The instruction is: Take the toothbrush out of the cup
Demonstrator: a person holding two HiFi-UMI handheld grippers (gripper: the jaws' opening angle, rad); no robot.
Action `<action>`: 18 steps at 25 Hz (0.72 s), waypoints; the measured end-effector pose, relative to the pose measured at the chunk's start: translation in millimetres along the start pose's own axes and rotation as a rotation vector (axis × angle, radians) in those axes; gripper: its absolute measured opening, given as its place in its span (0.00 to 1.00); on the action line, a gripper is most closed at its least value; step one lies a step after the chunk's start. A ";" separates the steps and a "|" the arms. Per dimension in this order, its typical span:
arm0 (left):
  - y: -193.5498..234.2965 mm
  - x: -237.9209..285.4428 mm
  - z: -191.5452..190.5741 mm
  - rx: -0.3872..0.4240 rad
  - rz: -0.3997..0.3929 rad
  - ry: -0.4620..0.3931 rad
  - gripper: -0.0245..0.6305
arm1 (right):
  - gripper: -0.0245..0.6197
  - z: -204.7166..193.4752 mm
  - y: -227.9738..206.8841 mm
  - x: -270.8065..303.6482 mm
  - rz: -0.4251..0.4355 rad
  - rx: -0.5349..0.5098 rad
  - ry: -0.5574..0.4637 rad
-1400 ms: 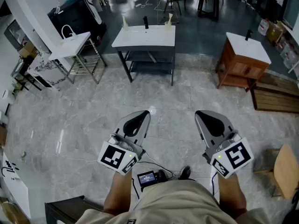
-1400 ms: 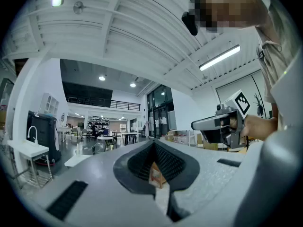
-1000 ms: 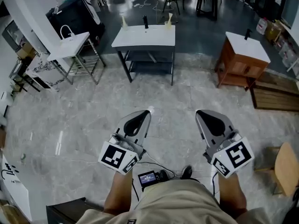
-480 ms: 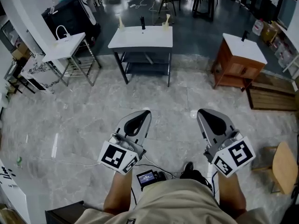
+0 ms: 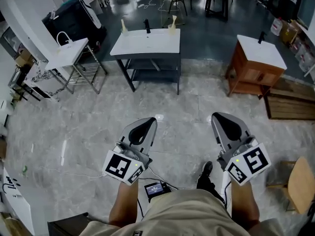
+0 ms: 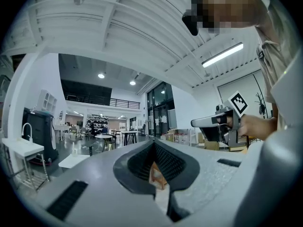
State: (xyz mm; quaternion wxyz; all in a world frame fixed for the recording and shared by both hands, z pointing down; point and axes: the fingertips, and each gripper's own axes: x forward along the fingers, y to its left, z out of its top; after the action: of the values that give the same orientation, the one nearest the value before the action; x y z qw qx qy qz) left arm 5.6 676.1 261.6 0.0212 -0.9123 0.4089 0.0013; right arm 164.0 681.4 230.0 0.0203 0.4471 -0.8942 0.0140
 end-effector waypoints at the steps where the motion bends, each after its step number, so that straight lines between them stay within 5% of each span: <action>1: -1.7 17.4 -1.9 0.001 0.009 0.006 0.05 | 0.05 -1.5 -20.0 1.6 0.003 0.005 -0.002; 11: -37.3 227.5 -19.8 -0.009 0.082 0.049 0.05 | 0.05 -16.8 -238.5 16.0 0.069 0.037 0.014; 18: -47.0 307.1 -13.1 0.017 0.108 0.067 0.05 | 0.05 -13.0 -309.8 31.2 0.131 0.049 0.003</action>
State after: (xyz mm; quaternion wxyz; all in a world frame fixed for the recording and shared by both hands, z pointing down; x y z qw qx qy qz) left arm 244.8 477.7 270.4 0.0149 -0.8883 0.4579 -0.0316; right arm 393.5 471.2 246.6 0.0098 0.3877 -0.9210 0.0378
